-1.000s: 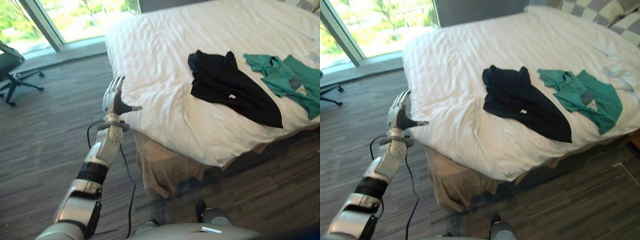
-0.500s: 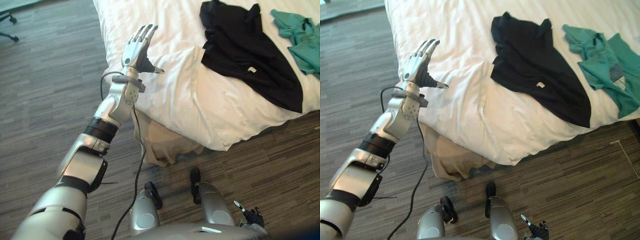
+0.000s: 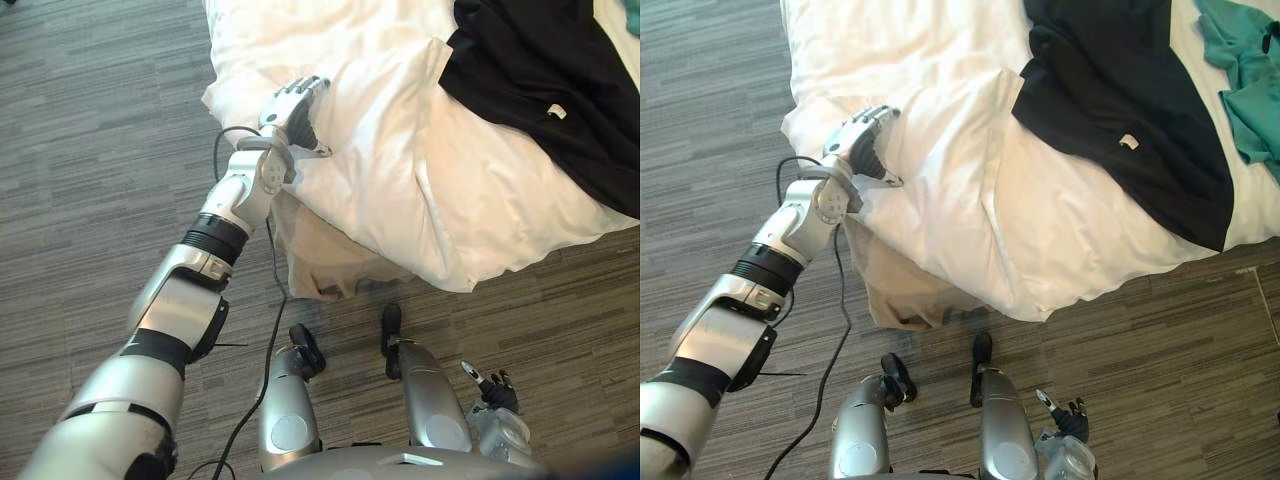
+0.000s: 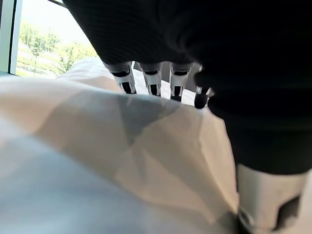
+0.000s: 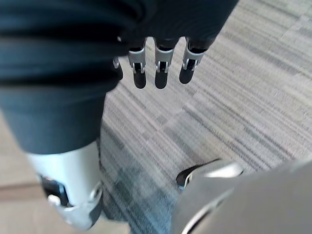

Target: Tidy the bed and pick cloth on bed and put in laundry

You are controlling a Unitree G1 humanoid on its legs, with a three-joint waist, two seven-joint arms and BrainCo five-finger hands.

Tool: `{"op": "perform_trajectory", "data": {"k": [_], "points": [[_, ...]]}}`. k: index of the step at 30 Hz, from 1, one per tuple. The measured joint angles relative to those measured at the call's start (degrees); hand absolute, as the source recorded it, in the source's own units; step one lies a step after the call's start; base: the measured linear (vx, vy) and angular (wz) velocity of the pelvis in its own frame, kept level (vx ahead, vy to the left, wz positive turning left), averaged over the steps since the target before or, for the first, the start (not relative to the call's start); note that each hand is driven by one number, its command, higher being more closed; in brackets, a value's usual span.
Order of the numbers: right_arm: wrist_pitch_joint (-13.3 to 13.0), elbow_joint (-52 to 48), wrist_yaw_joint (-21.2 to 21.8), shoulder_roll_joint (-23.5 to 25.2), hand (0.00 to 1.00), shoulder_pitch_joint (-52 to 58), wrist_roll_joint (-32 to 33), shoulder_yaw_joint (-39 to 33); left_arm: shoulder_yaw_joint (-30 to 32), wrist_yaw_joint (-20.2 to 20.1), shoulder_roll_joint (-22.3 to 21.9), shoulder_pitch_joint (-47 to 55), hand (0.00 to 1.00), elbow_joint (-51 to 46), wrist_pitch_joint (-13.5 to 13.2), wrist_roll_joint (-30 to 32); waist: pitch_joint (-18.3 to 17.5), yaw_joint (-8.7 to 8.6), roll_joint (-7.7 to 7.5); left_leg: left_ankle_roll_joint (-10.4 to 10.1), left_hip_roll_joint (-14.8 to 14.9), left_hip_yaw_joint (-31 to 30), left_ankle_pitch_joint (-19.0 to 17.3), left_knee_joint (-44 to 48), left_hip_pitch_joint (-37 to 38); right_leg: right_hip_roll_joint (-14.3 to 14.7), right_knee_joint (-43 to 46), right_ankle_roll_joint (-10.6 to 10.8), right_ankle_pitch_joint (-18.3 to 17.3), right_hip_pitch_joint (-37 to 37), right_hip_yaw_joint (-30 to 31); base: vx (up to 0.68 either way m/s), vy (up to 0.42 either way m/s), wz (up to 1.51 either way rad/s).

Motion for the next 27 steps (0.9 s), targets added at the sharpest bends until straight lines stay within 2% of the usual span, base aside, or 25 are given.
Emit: {"op": "perform_trajectory", "data": {"k": [6,8,12,16,18,20,22,23,27], "points": [[0.0,-0.1,0.4,-0.1,0.0,-0.1,-0.1,0.2,-4.8,-1.4,1.0,-1.4,1.0,0.0,-2.0,0.1,0.0,0.0,0.0,0.3,-0.2,0.6,0.2,-1.0,0.1,0.2,-2.3,1.5,2.6,0.2,0.2,0.0,0.013,-0.05],[0.1,0.0,0.6,-0.3,0.0,-0.1,-0.2,0.2,-8.0,-2.5,1.9,-1.1,1.0,0.0,-2.9,0.2,0.0,0.25,-0.01,0.3,-0.3,1.1,0.2,-1.1,0.7,0.1,-2.8,1.4,3.2,0.8,0.4,-0.01,0.025,-0.08],[0.3,0.5,1.0,-0.6,0.0,-0.1,-0.7,0.3,-9.2,-2.9,3.2,1.5,1.0,0.0,-4.1,0.2,0.0,0.06,-0.02,0.3,-0.5,1.3,0.2,-1.4,2.8,0.0,-3.0,1.4,3.2,2.8,0.4,0.0,0.003,-0.02],[0.9,1.3,1.0,-2.0,0.0,0.7,-1.4,0.2,-9.3,-3.0,5.1,11.9,1.0,-4.3,-5.3,0.0,0.0,-0.06,-0.01,0.3,-1.7,0.3,1.3,-4.2,7.0,-0.5,-3.2,1.3,3.1,6.7,-0.8,-0.02,-0.006,0.15],[1.1,1.6,1.0,-2.2,0.0,1.7,-2.8,0.2,-7.7,-3.0,5.7,18.1,1.0,-6.6,-6.2,-1.4,-0.1,0.16,-0.05,0.4,-2.7,-0.1,1.7,-6.5,9.2,-1.1,-3.2,0.7,2.1,8.8,-2.0,-0.02,-0.015,0.27],[1.7,3.1,1.7,-2.2,0.0,3.1,-4.9,0.2,-5.0,-3.0,5.7,28.0,1.0,-6.9,-7.5,-3.1,-0.9,0.81,-0.5,0.4,-4.3,-0.1,1.9,-8.6,11.9,-2.1,-3.6,-0.6,-0.6,11.3,-2.2,-0.02,-0.034,0.16],[2.3,3.6,2.1,-2.6,0.0,3.2,-6.1,0.3,-2.2,-3.0,5.7,34.9,1.0,-6.4,-8.0,-3.6,-1.7,0.99,-0.19,0.4,-4.7,-0.1,2.5,-9.8,13.3,-2.2,-4.3,-0.6,-0.7,12.6,-2.7,0.02,-0.029,0.05],[2.3,4.6,2.3,-2.8,0.0,3.5,-7.5,0.6,-0.7,-3.0,5.6,39.0,0.0,-5.3,-8.6,-3.7,-3.5,0.88,-0.26,0.3,-5.1,-0.1,3.0,-11.2,13.9,-2.3,-4.9,-0.7,-0.7,13.0,-3.1,0.05,-0.024,0.05],[2.4,7.8,2.8,-3.8,0.0,5.1,-9.9,2.4,2.8,-3.0,4.4,45.7,0.0,-5.2,-10.2,-4.4,-7.7,0.69,-0.21,-0.2,-6.9,-0.4,5.0,-16.4,17.9,-2.4,-7.6,-0.6,-0.8,16.4,-4.0,0.1,-0.003,0.08]]}}
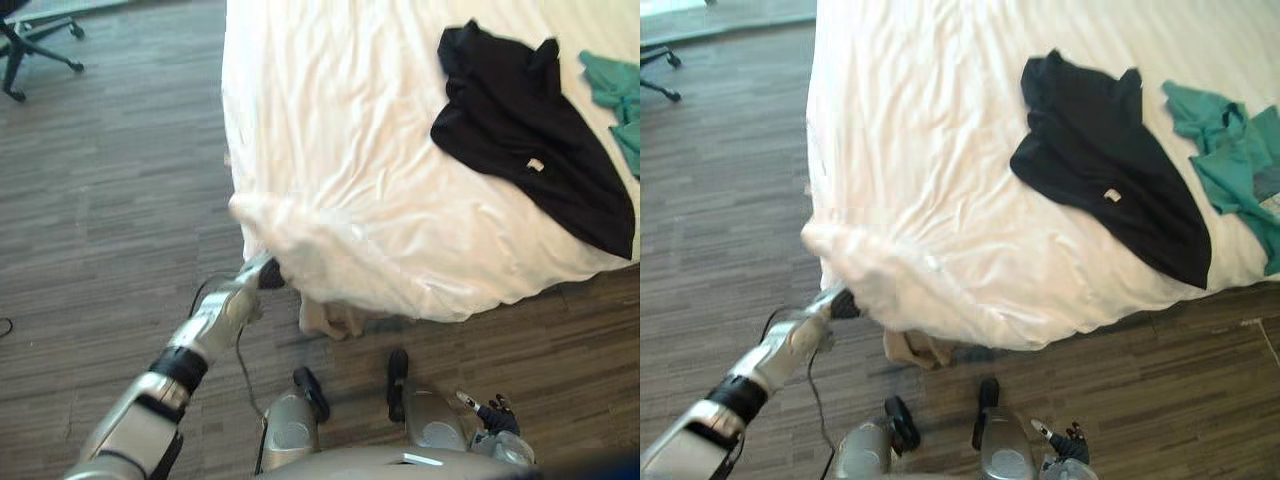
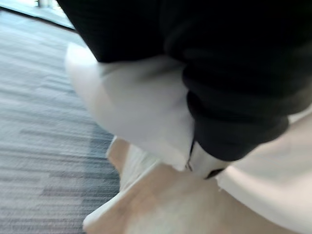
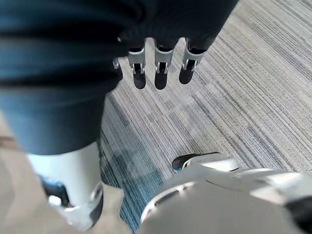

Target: Tidy the bed and pick cloth on bed and put in laundry

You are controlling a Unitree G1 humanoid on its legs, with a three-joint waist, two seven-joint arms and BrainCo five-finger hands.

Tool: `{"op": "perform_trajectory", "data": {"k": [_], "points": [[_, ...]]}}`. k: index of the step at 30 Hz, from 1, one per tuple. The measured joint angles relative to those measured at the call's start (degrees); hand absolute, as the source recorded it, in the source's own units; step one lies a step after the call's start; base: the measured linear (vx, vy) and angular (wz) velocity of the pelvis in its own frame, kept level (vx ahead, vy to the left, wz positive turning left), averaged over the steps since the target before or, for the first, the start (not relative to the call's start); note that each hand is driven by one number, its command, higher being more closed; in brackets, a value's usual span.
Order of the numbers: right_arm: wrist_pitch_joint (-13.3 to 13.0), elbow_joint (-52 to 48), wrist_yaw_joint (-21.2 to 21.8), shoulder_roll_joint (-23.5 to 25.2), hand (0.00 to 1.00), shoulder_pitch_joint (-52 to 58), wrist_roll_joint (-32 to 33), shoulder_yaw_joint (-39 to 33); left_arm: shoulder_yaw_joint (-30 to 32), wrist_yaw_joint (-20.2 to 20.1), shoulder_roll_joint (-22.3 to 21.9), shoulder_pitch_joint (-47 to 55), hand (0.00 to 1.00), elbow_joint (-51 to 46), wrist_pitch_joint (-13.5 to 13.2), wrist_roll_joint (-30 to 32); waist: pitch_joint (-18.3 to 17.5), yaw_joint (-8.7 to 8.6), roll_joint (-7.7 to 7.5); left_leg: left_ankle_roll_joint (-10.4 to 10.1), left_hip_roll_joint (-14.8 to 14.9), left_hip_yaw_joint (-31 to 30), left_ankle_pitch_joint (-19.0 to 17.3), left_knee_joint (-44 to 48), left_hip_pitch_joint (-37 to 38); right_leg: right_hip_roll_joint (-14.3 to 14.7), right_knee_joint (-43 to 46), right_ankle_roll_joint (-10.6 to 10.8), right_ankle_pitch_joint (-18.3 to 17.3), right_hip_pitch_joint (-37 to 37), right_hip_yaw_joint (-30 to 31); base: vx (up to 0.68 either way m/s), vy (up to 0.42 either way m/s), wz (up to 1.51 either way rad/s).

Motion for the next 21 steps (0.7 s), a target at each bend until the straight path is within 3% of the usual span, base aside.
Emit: {"op": "perform_trajectory", "data": {"k": [2,8,13,16,17,21], "points": [[0.0,1.5,0.2,-0.3,0.0,0.2,0.0,0.3,2.7,0.0,-1.3,3.0,0.0,0.0,-0.8,-0.1,-1.4,-0.84,0.19,-0.2,-0.7,-0.8,0.8,-2.3,1.5,0.0,-1.3,0.2,-0.1,1.9,-1.1,0.11,0.006,0.16],[-0.1,4.4,0.4,-0.8,0.0,0.2,-1.3,0.9,10.6,0.1,-7.4,9.2,0.0,4.6,-0.5,-1.4,-3.8,-0.6,0.46,-0.8,-1.2,-2.9,1.8,-6.1,5.2,0.3,-3.3,1.2,-0.7,6.4,-4.1,0.13,0.001,0.23],[-0.1,5.6,0.3,-0.9,0.0,0.7,-1.5,0.9,18.5,2.5,-13.9,14.1,0.0,9.2,-0.4,-1.9,-6.2,0.43,0.97,-0.9,-1.2,-4.8,1.9,-7.4,7.1,0.4,-4.5,1.5,-1.0,10.0,-7.8,0.11,-0.009,0.3],[-0.2,5.7,0.1,-0.7,0.0,1.2,-0.9,0.9,25.1,3.3,-17.1,16.9,0.0,15.2,2.7,-4.0,-7.3,0.62,0.95,-1.0,-1.5,-7.0,2.0,-7.6,7.0,0.0,-4.5,2.3,-1.5,11.4,-10.8,0.07,-0.023,0.41],[-0.2,5.7,-0.2,-0.5,0.0,1.6,-0.2,0.8,29.8,4.3,-18.2,19.1,0.0,17.5,4.2,-5.6,-7.7,0.87,0.5,-0.9,-2.1,-9.0,2.0,-7.6,6.9,-0.7,-4.4,2.6,-2.6,12.4,-13.0,0.11,-0.027,0.65],[-0.2,6.9,-0.8,0.1,0.0,2.4,1.1,0.1,41.5,6.4,-20.7,23.8,0.0,20.0,6.1,-12.3,-9.0,2.62,0.01,-1.1,-2.4,-12.2,2.6,-7.7,6.7,-1.1,-3.8,2.5,-3.3,14.4,-16.6,0.09,-0.017,0.63]]}}
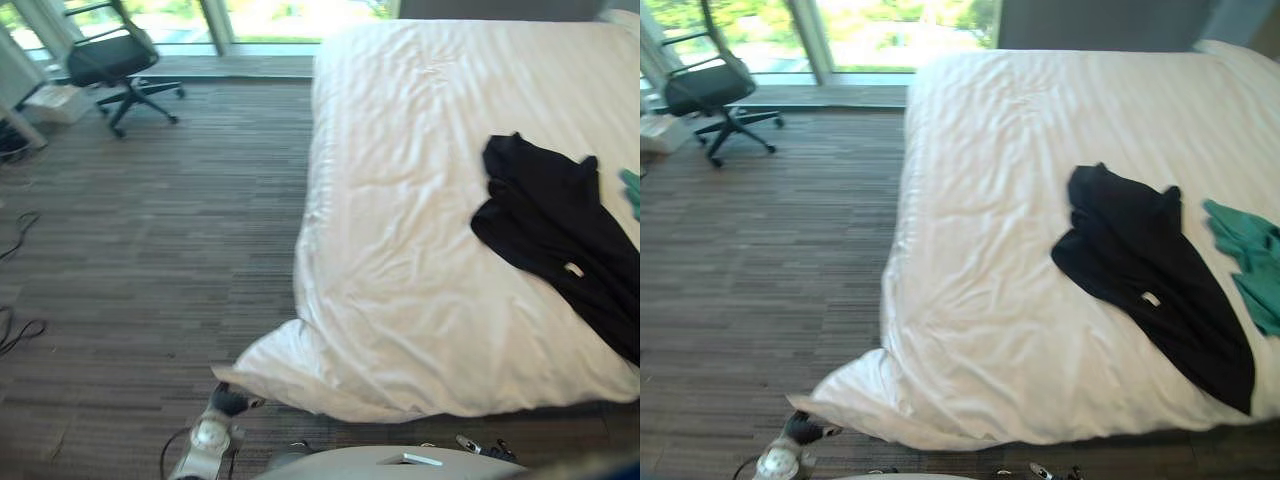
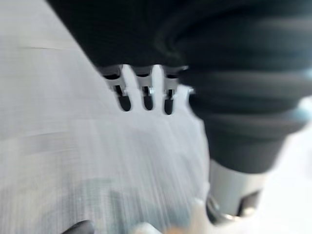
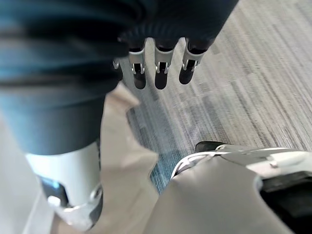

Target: Tidy the bed and pick cloth on bed and put in laundry

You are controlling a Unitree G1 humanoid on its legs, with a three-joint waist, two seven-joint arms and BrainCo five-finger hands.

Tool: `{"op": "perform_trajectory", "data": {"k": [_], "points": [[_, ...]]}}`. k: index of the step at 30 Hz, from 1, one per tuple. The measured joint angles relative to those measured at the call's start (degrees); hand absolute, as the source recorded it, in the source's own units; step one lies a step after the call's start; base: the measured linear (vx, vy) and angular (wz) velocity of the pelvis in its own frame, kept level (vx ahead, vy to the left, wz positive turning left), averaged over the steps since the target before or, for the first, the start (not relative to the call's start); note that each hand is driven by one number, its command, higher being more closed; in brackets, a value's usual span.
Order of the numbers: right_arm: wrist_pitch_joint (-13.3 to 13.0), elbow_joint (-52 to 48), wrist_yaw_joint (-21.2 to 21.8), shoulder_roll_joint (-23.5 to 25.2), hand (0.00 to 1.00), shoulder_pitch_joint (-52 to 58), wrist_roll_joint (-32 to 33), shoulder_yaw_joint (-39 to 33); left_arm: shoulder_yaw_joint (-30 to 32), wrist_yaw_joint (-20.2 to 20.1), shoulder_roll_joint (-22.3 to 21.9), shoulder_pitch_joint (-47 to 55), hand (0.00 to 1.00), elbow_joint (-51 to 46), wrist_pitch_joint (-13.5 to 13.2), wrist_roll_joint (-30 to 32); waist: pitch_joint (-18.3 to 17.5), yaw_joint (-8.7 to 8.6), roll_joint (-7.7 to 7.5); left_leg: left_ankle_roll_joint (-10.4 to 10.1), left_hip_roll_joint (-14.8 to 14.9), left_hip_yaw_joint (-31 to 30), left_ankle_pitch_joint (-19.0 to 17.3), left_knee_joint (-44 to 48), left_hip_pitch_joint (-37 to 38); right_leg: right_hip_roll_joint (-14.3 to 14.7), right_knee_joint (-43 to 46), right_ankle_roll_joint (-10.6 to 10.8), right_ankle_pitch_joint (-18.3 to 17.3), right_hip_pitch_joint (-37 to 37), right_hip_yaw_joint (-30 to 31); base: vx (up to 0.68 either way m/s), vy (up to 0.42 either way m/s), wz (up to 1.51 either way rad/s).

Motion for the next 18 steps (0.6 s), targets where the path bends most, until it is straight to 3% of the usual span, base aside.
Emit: {"op": "perform_trajectory", "data": {"k": [3,7,13,18], "points": [[-0.4,-0.1,-0.3,0.8,0.0,-0.3,1.4,-0.1,7.2,1.5,-2.2,3.5,0.0,1.3,1.0,-5.0,-1.7,1.3,-1.13,0.0,-0.6,-0.2,2.6,-1.2,0.3,-0.7,1.2,0.0,0.0,0.2,-0.7,0.06,-0.005,0.3],[-1.1,-0.1,-1.1,1.9,0.0,-1.0,3.3,-2.0,14.2,2.6,-8.0,5.3,0.0,2.2,2.0,-11.0,-2.3,1.51,-1.19,0.1,-0.6,0.0,3.4,-2.0,0.6,-0.6,1.5,0.0,0.0,0.5,-0.6,0.02,-0.009,0.15],[-1.0,-0.1,-1.1,2.5,0.0,-1.2,5.4,-3.8,15.8,2.9,-12.0,5.0,0.0,2.8,2.2,-11.2,-2.6,1.36,-0.71,0.1,-0.5,1.5,3.5,-3.2,1.9,-0.4,1.3,0.0,0.0,0.3,1.0,-0.02,-0.004,-0.19],[-0.4,-0.1,-1.8,3.9,0.0,-2.4,7.6,-5.7,13.9,4.1,-12.5,2.5,0.0,2.7,2.9,-6.7,-2.7,1.13,-0.85,0.1,-0.6,4.4,3.5,-4.7,2.6,0.3,-0.7,0.0,0.1,-1.4,5.3,-0.1,-0.006,-0.39]]}}
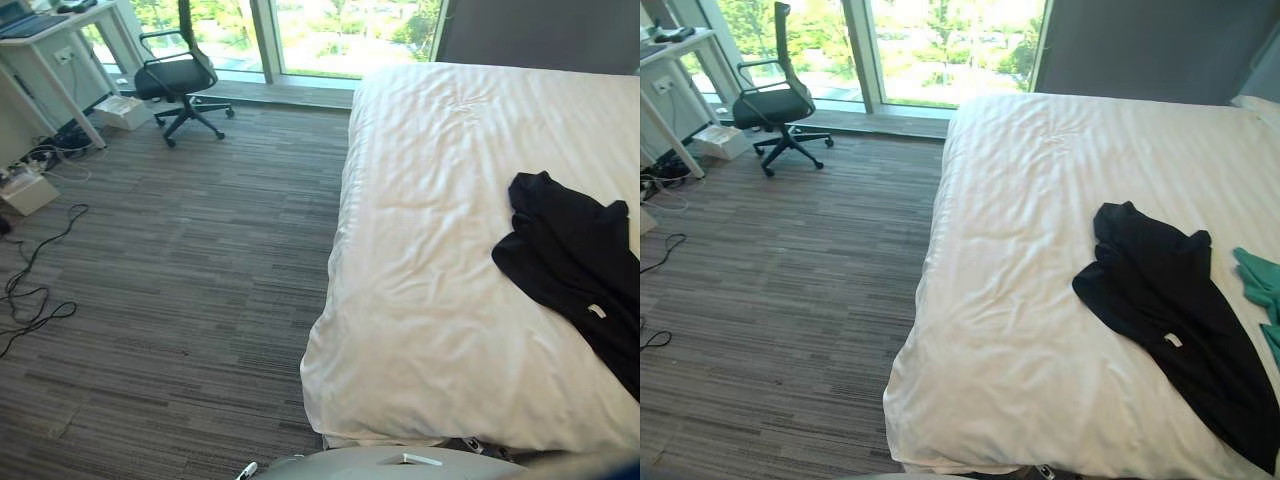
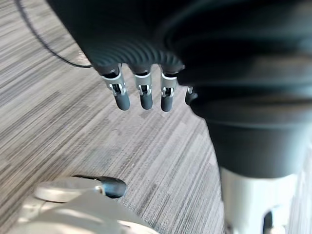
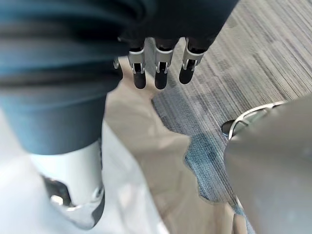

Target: Tidy the bed and pick cloth on bed and put in laundry

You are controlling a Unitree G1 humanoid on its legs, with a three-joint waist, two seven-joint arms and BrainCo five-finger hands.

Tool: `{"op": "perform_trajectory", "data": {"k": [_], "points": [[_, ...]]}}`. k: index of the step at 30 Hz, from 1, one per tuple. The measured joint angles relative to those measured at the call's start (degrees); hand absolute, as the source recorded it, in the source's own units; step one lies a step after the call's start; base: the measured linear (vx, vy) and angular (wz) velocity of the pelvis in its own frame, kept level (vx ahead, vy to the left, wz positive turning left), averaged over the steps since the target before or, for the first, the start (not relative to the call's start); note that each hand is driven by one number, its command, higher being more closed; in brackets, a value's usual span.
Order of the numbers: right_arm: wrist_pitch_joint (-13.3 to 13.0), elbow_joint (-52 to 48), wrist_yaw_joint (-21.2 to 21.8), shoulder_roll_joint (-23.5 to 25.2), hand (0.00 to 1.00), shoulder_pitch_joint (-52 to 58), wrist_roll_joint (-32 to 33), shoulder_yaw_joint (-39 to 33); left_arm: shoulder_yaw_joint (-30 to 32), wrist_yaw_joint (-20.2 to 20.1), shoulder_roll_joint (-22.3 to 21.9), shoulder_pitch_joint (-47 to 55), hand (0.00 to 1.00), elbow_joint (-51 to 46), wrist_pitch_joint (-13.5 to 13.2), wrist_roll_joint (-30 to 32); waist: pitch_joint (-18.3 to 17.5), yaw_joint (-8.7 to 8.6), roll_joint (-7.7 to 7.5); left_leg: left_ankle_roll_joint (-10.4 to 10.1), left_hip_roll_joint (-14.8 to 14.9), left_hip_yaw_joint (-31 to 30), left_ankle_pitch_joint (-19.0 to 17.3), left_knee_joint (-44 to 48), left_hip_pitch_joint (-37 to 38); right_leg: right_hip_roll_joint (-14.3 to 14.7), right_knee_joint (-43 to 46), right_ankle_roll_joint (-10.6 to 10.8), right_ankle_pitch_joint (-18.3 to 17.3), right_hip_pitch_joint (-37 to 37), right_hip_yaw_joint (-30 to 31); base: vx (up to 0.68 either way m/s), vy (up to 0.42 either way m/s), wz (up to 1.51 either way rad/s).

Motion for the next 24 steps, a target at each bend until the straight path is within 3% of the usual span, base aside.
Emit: {"op": "perform_trajectory", "data": {"k": [4,10,15,20,21,24], "points": [[0.5,-0.3,-0.6,0.6,0.0,-0.3,1.2,-1.8,-4.1,0.8,0.6,-2.0,0.0,-0.4,-0.1,3.2,0.1,-0.53,0.38,0.0,0.3,3.0,0.0,-1.3,1.0,1.2,-2.2,-1.5,1.0,-0.8,3.4,-0.15,-0.022,-0.43],[0.5,-0.6,-1.3,1.2,0.0,1.3,5.2,-6.5,-10.1,1.5,1.8,-3.8,0.0,-0.6,-0.1,3.7,0.4,-1.34,0.37,0.0,0.2,5.5,-0.1,-2.1,2.6,1.7,-3.3,-1.9,2.6,-0.8,6.2,-0.12,-0.01,-0.27],[1.1,-0.6,-2.9,2.4,0.0,3.4,8.0,-10.6,-10.5,2.5,1.7,-4.2,0.0,-1.0,-0.1,3.1,0.1,-1.41,0.24,-0.3,0.4,8.7,-0.4,-2.1,3.0,2.4,-3.7,-2.1,3.5,-2.1,9.7,-0.04,-0.014,-0.38],[1.1,-3.3,-4.8,1.7,0.0,3.4,11.4,-19.3,-10.5,2.5,1.9,-4.3,0.0,-1.1,-0.1,3.2,0.1,-1.73,0.54,-0.3,0.2,10.4,-0.5,-2.2,4.3,2.5,-3.6,-2.0,4.0,-2.0,11.2,0.05,-0.005,-0.18],[1.1,-4.0,-5.2,1.1,1.0,3.4,11.9,-20.0,-10.5,2.5,1.9,-4.4,0.0,-1.2,-0.1,3.2,0.2,-1.82,0.4,-0.3,0.1,10.4,-0.5,-2.2,4.6,2.5,-3.6,-2.0,4.0,-1.8,11.3,0.04,-0.004,-0.01],[1.0,-9.9,-6.6,-2.4,1.0,1.3,12.3,-23.4,-10.9,2.4,1.8,-4.3,0.0,-2.0,-0.2,3.3,0.2,-2.46,0.47,-0.3,-0.1,10.0,-0.7,-2.2,4.7,2.2,-3.3,-1.8,3.9,-1.7,11.2,0.0,-0.004,0.02]]}}
